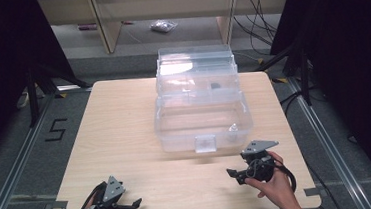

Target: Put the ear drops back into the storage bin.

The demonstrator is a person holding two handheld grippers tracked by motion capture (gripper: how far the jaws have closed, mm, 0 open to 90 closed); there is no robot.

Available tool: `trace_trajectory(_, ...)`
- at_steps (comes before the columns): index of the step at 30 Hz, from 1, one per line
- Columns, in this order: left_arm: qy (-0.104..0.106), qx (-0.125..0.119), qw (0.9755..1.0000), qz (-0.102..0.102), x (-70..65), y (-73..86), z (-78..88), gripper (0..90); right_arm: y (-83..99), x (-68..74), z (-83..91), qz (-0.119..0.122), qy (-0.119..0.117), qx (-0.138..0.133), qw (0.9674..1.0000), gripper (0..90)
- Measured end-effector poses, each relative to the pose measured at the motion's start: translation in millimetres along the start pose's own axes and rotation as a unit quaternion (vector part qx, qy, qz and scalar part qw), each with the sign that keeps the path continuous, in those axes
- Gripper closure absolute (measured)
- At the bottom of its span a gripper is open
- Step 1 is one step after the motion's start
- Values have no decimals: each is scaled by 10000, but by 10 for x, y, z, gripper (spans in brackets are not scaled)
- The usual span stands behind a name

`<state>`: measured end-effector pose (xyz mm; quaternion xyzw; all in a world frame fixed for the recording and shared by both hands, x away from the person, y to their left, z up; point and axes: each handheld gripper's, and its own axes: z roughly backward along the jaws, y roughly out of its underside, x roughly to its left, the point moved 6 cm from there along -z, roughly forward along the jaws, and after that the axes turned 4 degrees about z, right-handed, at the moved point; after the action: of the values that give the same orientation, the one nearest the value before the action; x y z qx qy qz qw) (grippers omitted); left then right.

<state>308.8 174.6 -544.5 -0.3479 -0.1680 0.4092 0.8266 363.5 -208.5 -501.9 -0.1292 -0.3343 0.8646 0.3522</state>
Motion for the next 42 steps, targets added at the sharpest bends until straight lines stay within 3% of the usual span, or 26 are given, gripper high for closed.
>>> trace_trajectory(1,1,1,10000,-1,0,0,0,151,1,4,-20,51,32,-155,9999,221)
trace_trajectory(3,0,2,10000,-6,0,1,-1,151,32,62,-10,-136,-39,-107,9998,220)
trace_trajectory(5,2,3,10000,19,-3,2,-2,151,45,62,1,-37,-50,-155,9999,221)
trace_trajectory(6,-38,69,9999,-96,17,7,5,150,64,72,11,-45,-57,-82,9999,221)
trace_trajectory(9,-44,58,9999,-70,14,8,-2,151,80,63,9,132,111,-242,9996,219)
trace_trajectory(14,-48,55,9999,-73,16,8,0,151,157,104,8,61,120,-168,9998,219)
trace_trajectory(17,13,-1,10000,36,-8,4,-6,150,204,118,2,66,164,-121,9998,222)
trace_trajectory(26,-51,56,10000,-44,11,8,2,150,339,207,12,20,131,-33,9999,212)
trace_trajectory(27,-34,52,10000,-20,7,10,-3,151,363,245,18,-113,101,30,9999,211)
trace_trajectory(28,17,3,10000,44,-10,5,-9,151,395,233,27,-9,118,46,9999,210)
trace_trajectory(30,-44,68,9999,-100,12,7,1,151,417,247,26,-98,110,70,9999,208)
trace_trajectory(31,-43,71,9999,-108,12,7,3,150,430,233,23,-31,119,65,9999,209)
trace_trajectory(37,-46,44,9999,-79,10,4,0,151,454,234,32,-173,113,106,9997,208)
trace_trajectory(42,-55,54,9999,-81,14,5,5,150,458,214,29,-75,107,93,9999,208)
